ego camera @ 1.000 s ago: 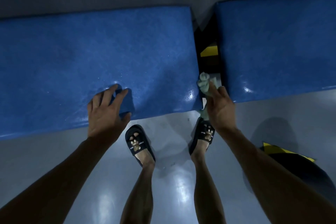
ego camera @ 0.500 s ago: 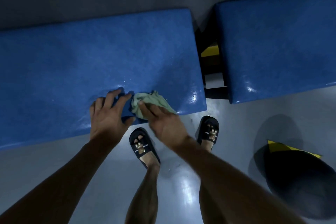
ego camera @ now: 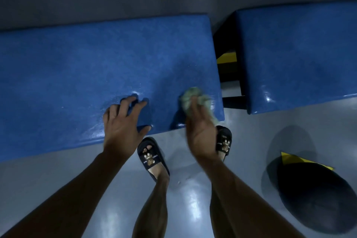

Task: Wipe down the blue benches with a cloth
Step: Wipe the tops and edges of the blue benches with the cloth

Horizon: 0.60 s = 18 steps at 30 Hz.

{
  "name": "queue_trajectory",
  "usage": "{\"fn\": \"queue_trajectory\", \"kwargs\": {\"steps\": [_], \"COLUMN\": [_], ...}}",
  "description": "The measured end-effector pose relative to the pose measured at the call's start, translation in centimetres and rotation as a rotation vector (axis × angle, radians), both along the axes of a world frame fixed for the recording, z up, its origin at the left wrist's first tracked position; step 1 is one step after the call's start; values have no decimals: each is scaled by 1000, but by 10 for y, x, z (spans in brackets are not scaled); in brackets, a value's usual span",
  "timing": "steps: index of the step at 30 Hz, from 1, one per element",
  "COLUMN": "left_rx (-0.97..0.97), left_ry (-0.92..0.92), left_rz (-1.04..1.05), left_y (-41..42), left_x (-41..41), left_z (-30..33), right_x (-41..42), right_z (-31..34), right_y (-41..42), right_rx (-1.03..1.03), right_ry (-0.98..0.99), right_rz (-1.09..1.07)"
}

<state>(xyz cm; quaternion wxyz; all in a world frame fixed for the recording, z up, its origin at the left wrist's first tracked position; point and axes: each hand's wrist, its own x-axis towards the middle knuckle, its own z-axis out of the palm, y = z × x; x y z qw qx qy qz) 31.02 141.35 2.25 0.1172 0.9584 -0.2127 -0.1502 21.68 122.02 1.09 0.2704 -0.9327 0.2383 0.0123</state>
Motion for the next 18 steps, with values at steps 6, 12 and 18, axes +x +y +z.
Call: {"fn": "queue_trajectory", "kwargs": {"steps": [6, 12, 18], "left_rx": [25, -6, 25], "left_ry": [30, 59, 90], "left_rz": [-72, -91, -81], "left_y": [5, 12, 9], "left_x": [10, 13, 17], "left_z": [6, 10, 14], "right_x": [22, 29, 47], "right_z": [18, 13, 10], "right_y": [6, -107, 10], "right_rx": [-87, -109, 26], "right_ry": [8, 124, 27], "right_rz": [597, -107, 57]}}
